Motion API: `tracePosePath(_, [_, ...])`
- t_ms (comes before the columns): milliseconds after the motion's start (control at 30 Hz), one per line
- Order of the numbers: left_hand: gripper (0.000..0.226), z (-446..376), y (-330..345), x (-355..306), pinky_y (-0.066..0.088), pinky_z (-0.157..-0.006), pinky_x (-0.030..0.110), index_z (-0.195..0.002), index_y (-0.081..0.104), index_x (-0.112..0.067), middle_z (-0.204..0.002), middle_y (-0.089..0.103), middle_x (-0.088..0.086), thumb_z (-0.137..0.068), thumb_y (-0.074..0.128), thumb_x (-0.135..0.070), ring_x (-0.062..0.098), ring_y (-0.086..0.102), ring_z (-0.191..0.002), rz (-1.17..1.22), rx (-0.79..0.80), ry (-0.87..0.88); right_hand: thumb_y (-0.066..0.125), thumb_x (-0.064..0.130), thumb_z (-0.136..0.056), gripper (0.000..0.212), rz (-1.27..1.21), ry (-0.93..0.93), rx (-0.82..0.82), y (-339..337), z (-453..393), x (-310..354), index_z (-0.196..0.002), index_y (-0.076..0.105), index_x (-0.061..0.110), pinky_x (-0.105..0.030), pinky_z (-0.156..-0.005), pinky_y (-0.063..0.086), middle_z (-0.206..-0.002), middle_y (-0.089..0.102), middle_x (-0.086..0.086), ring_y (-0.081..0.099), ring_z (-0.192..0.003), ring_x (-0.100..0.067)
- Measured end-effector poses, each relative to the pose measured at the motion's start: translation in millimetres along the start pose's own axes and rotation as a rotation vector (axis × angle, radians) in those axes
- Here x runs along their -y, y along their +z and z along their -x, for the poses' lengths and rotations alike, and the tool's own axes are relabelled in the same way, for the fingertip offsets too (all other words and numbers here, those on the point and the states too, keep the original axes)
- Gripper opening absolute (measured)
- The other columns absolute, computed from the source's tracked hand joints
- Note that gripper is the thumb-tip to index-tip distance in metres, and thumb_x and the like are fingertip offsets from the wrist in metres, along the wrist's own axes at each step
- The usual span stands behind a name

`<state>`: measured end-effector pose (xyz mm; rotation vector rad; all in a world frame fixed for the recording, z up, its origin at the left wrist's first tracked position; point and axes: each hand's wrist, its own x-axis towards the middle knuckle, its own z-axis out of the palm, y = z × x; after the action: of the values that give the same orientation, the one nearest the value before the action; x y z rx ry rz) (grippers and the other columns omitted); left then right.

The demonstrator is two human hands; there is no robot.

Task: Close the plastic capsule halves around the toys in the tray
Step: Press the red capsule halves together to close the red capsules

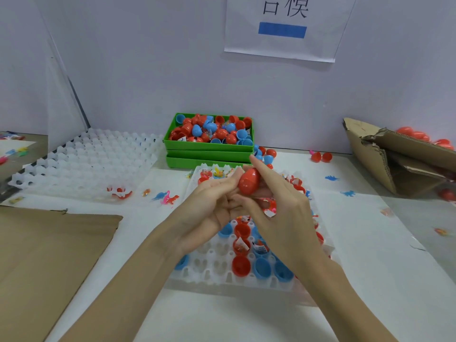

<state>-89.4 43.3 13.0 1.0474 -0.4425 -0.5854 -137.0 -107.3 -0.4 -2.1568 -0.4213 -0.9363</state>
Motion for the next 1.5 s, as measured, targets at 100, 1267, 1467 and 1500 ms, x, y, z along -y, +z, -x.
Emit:
tracePosePath(100, [0.048, -1, 1, 3, 0.059, -0.092, 0.034, -0.120, 0.077, -0.006, -0.117, 0.076, 0.019, -0.110, 0.044, -0.039, 0.030, 0.074, -0.108, 0.038, 0.018, -0.038, 0.076, 0.022, -0.089, 0.053, -0.012, 0.011, -0.029, -1, 0, -1, -0.138, 0.060, 0.011, -0.003, -0.091, 0.045, -0.121, 0.065, 0.011, 0.064, -0.101, 0.002])
tracePosePath(1267, [0.055, 1, -17, -11, 0.048, -0.047, 0.025, -0.090, 0.074, -0.006, -0.071, 0.070, 0.013, -0.103, 0.043, -0.050, 0.016, 0.062, -0.054, -0.370, -0.607, 0.369, 0.048, 0.014, -0.108, 0.049, -1.428, 0.937, -0.623, -123, -152, -123, -0.152, 0.033, -0.001, -0.036, -0.116, 0.040, -0.155, 0.041, -0.022, 0.044, -0.143, -0.032])
tracePosePath(1467, [0.054, 0, -21, -16, 0.046, -0.049, 0.028, -0.080, 0.076, -0.016, -0.067, 0.068, 0.010, -0.105, 0.042, -0.049, 0.014, 0.060, -0.053, -0.395, -0.627, 0.365, 0.040, 0.013, -0.110, 0.041, -1.170, 0.926, -0.375, -82, -91, -109, -0.150, 0.041, 0.002, -0.035, -0.114, 0.044, -0.149, 0.053, -0.013, 0.054, -0.136, -0.026])
tracePosePath(1500, [0.054, 1, -21, -17, 0.046, -0.047, 0.026, -0.079, 0.076, -0.018, -0.065, 0.066, 0.008, -0.106, 0.041, -0.048, 0.013, 0.059, -0.052, -0.400, -0.630, 0.366, 0.040, 0.013, -0.110, 0.035, -1.115, 0.908, -0.339, -76, -78, -98, -0.143, 0.049, 0.004, -0.032, -0.107, 0.051, -0.140, 0.062, -0.010, 0.062, -0.127, -0.024])
